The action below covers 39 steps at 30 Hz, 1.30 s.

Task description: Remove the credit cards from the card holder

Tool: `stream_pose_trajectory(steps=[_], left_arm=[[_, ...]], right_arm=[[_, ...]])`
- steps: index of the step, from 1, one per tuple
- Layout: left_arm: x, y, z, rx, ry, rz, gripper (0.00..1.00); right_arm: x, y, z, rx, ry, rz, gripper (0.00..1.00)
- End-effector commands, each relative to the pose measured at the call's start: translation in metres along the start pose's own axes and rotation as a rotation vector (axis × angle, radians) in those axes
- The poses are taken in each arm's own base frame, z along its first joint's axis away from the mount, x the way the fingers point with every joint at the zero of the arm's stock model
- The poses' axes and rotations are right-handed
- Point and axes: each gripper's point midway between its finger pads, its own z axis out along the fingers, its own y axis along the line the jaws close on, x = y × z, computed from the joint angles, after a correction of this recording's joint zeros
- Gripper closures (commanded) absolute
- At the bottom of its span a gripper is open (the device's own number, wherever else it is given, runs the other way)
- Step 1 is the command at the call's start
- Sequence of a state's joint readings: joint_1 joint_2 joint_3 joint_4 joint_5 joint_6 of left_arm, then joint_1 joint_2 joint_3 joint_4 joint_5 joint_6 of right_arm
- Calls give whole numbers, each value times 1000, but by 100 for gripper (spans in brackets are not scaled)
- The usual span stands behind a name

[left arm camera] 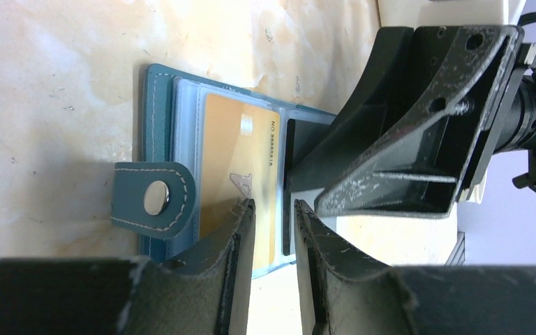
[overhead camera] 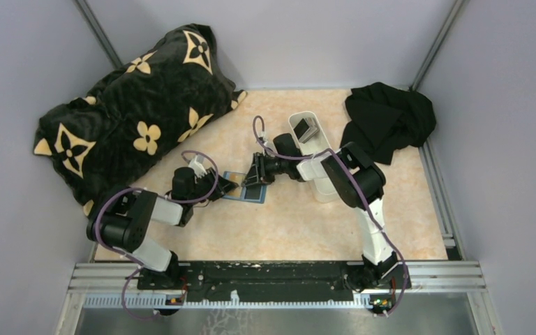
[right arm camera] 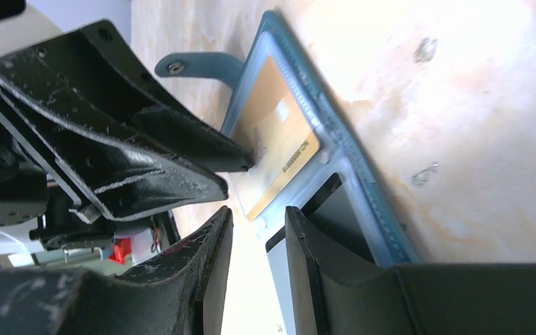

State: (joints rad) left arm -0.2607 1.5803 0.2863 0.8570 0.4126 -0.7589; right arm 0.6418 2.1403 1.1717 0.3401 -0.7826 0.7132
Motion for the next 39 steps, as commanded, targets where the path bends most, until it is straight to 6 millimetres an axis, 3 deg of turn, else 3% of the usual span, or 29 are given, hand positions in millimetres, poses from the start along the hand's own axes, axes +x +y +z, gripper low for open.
stream_pose_trajectory(steps=[1,6,12,18,29,39], left_arm=[[9,9,-7,-47,35,8,65],[2,-1,-12,-29,21,25,65],[-22,-26,-21,-10,-18,77,61],[-40,-6,-25,-144,-98,128,60],[-13,25,-9,-177,-10,104,62],[6,38,-12,-202,34,66,62]], right_arm=[[-22,0,-7,36,-89,-19,65],[-25,-5,-3,49,-99,-10,65],[-23,-11,-4,81,-96,-11,65],[-25,-10,-3,78,-97,-15,65],[-27,-5,-3,74,-99,-20,65],[-33,-5,5,75,-102,-14,65]])
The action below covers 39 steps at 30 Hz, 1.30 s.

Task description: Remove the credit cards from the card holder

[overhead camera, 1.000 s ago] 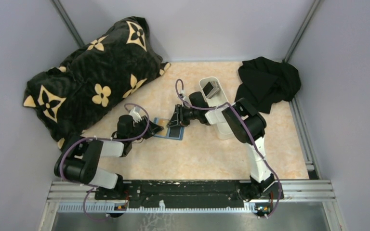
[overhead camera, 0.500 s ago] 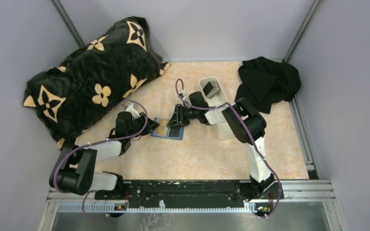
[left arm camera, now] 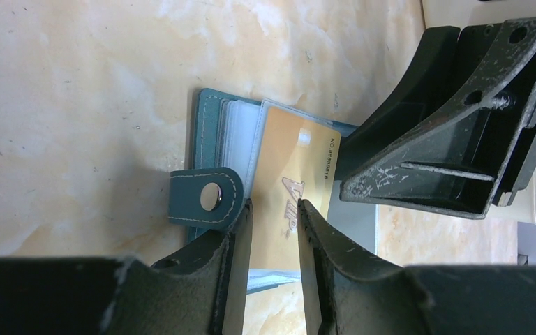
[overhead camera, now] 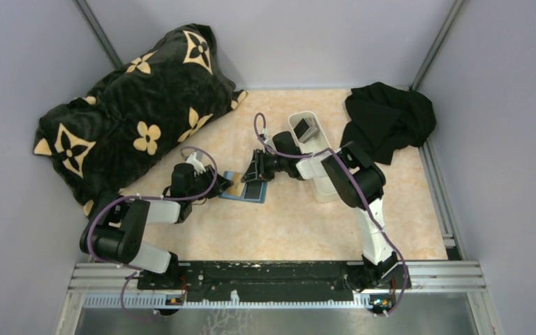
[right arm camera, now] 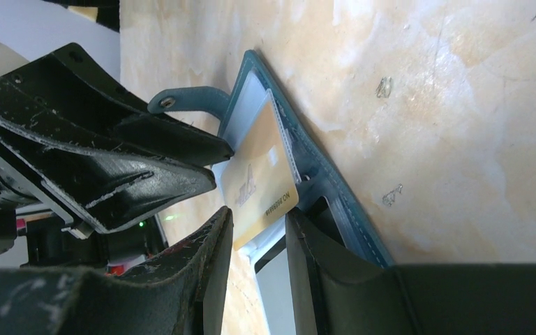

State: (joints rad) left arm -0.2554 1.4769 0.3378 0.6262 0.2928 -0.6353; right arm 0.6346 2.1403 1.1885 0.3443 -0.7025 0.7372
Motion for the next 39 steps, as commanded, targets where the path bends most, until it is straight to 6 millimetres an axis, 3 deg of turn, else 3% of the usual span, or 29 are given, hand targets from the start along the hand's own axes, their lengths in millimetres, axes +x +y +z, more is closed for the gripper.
stream_pose_trajectory(steps=[1,11,23,34,39], left_arm=[[26,19,-5,-57,73,-25,62],[33,17,-10,-38,90,-41,62],[36,18,-12,-39,94,-47,63],[37,21,-9,-49,100,-55,63],[38,21,-7,-49,103,-60,63]], right_arm=[[-15,2,6,21,-33,-25,65],[-12,12,13,-9,-23,-29,66],[-10,16,16,-43,-26,-30,100],[-30,7,-14,-24,-67,-39,100],[-30,2,-17,-9,-65,-33,100]])
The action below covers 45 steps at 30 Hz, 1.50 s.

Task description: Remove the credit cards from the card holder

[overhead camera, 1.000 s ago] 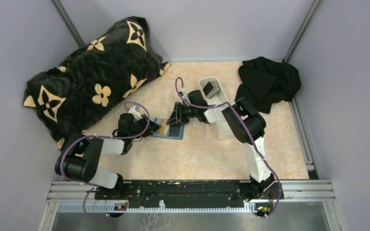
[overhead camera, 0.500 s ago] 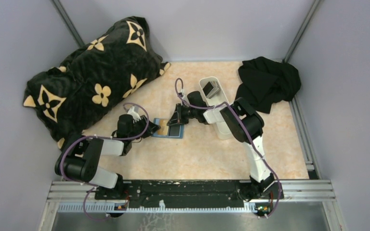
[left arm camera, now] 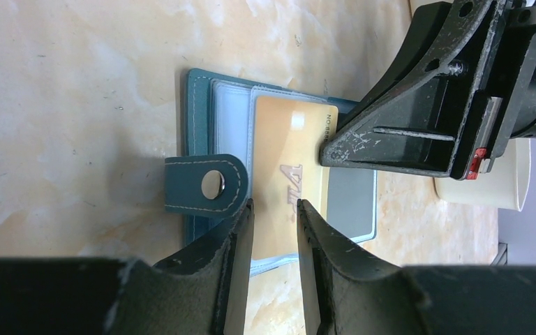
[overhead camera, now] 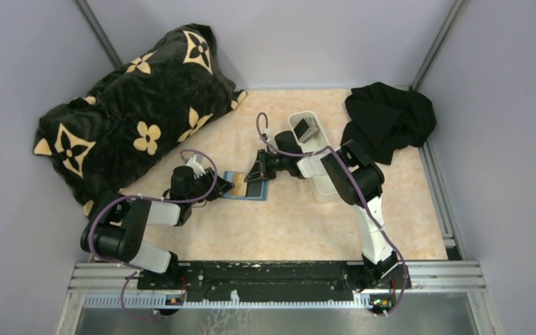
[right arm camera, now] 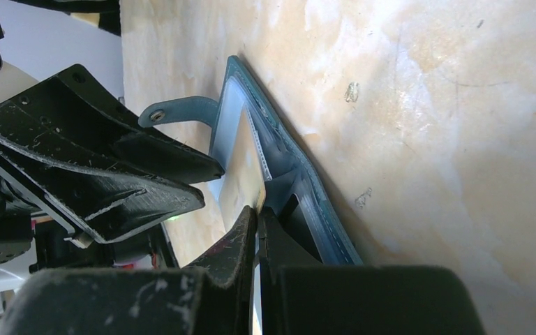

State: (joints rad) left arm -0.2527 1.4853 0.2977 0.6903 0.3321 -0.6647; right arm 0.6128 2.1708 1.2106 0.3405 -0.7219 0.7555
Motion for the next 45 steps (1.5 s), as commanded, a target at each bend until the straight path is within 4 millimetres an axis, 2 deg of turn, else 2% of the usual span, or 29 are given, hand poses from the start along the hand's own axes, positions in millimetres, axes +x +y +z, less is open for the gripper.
stream_pose_trajectory(steps=[1,8,12,16,18,24,36,45], left_arm=[[28,25,-4,-88,89,-37,63],[28,26,-5,-95,87,-37,63],[29,26,-3,-93,92,-37,63],[29,26,-3,-94,92,-38,63],[29,26,-3,-93,93,-37,63],[30,27,-2,-95,98,-38,63],[35,26,1,-81,123,-52,67],[37,28,3,-85,131,-56,68]], right_arm=[[-24,12,-17,-10,-66,-68,100],[-34,10,-29,-14,-85,-66,100],[-34,9,-32,-19,-80,-76,80],[-31,10,-30,-41,-74,-68,80],[-30,9,-29,-44,-71,-65,84],[-27,12,-26,-52,-64,-71,72],[-10,26,0,-83,-14,-75,67],[-12,41,1,-143,-20,-80,68]])
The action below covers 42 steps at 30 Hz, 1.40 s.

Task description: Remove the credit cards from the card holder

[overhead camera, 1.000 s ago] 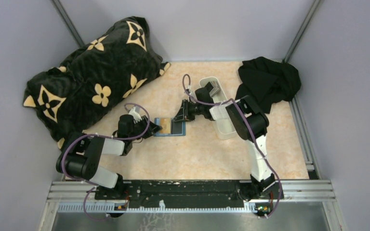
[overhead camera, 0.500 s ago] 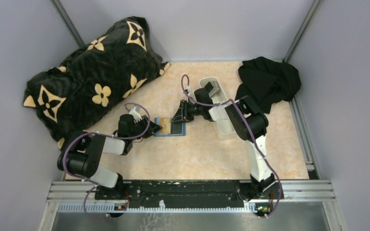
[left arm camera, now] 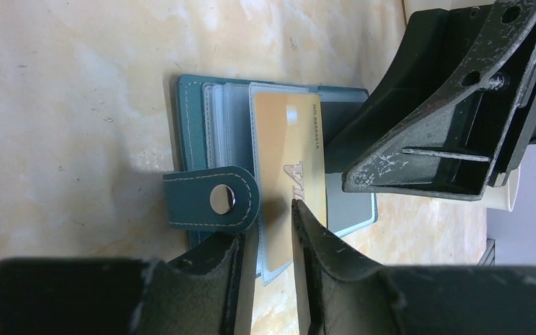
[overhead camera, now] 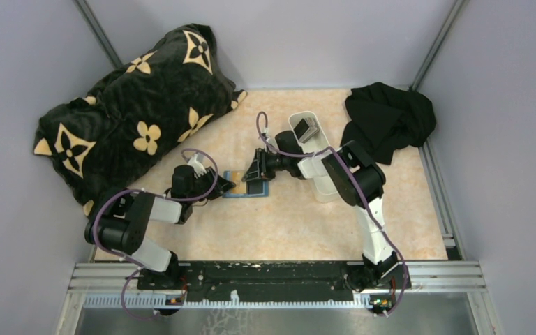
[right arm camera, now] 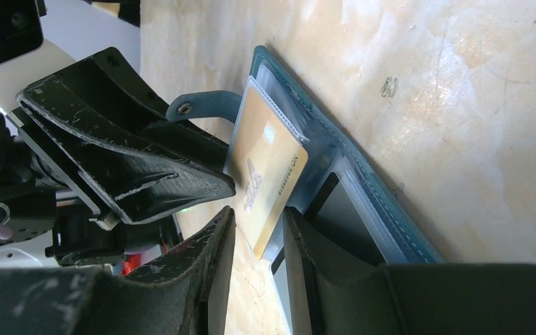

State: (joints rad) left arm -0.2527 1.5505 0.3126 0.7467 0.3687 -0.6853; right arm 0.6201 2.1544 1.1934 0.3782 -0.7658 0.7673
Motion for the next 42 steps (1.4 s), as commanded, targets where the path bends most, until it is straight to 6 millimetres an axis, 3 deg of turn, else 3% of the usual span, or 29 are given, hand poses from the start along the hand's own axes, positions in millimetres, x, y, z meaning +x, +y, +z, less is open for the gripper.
stream_pose_trajectory(steps=[1,7,18,23,30,42], left_arm=[[34,32,-5,-118,112,-41,69],[35,33,-5,-121,114,-42,69],[36,34,-4,-125,120,-43,69],[37,34,-3,-123,124,-48,69],[38,34,-3,-124,127,-48,69],[39,35,-1,-122,132,-53,69]], right_arm=[[-18,30,3,-105,-40,-64,68],[-20,49,0,-209,-47,-49,69],[-4,32,8,-169,-5,-59,69],[2,35,12,-188,14,-60,69],[10,57,29,-259,52,-86,69],[17,83,26,-436,71,-61,69]])
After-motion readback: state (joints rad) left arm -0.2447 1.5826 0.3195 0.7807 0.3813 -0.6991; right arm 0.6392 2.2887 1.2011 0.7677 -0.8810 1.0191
